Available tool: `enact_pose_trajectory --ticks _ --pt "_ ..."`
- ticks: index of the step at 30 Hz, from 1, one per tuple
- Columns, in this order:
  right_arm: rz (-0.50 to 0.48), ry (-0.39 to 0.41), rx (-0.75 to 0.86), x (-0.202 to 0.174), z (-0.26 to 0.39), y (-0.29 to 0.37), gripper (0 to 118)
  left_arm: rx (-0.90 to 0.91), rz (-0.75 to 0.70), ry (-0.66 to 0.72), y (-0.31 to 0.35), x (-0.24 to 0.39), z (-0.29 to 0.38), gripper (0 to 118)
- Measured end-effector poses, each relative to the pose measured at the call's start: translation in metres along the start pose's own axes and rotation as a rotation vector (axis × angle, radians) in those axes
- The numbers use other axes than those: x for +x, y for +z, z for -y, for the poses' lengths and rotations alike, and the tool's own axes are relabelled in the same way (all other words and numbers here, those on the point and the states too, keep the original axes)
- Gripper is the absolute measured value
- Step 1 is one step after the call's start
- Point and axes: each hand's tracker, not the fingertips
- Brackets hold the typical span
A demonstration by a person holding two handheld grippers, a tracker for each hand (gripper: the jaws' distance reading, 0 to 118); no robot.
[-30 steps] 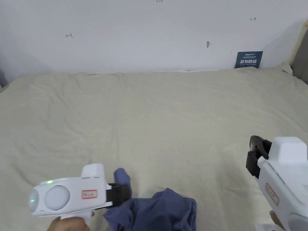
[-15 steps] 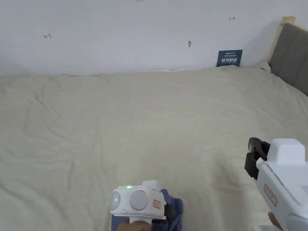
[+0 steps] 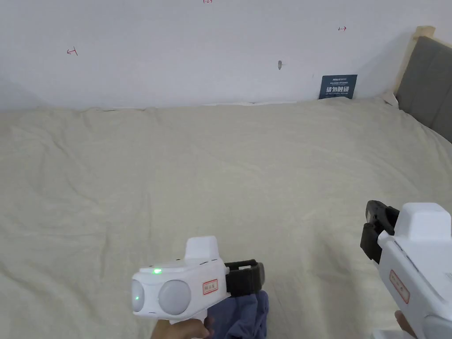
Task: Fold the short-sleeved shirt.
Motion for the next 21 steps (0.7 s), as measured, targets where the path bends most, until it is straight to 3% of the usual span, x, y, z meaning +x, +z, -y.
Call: enact_pose_trajectory --ticks 2,3,4,5,12,21 --pt "-0.006 0.002 0.004 -0.002 -0.001 0.000 1 0.063 -0.065 -0.031 0.011 -0.006 0.003 91" --pt "-0.008 0.003 0.005 -0.003 -0.001 0.000 1 0.090 -0.087 -0.041 0.015 -0.010 0.006 72" --pt "-0.011 0.003 0.006 -0.003 -0.001 0.000 1 0.116 -0.111 -0.058 0.018 -0.014 0.009 33" --pt "-0.014 0.003 0.006 -0.004 -0.001 0.000 1 0.130 -0.138 -0.074 0.016 -0.020 0.015 4" --pt "-0.028 0.007 -0.004 -0.006 0.002 -0.003 1 0.068 -0.184 -0.091 0.004 -0.030 0.046 0" --pt "-0.024 0.004 -0.018 0.003 0.005 -0.006 1 -0.008 -0.149 -0.095 -0.066 0.007 0.091 0"
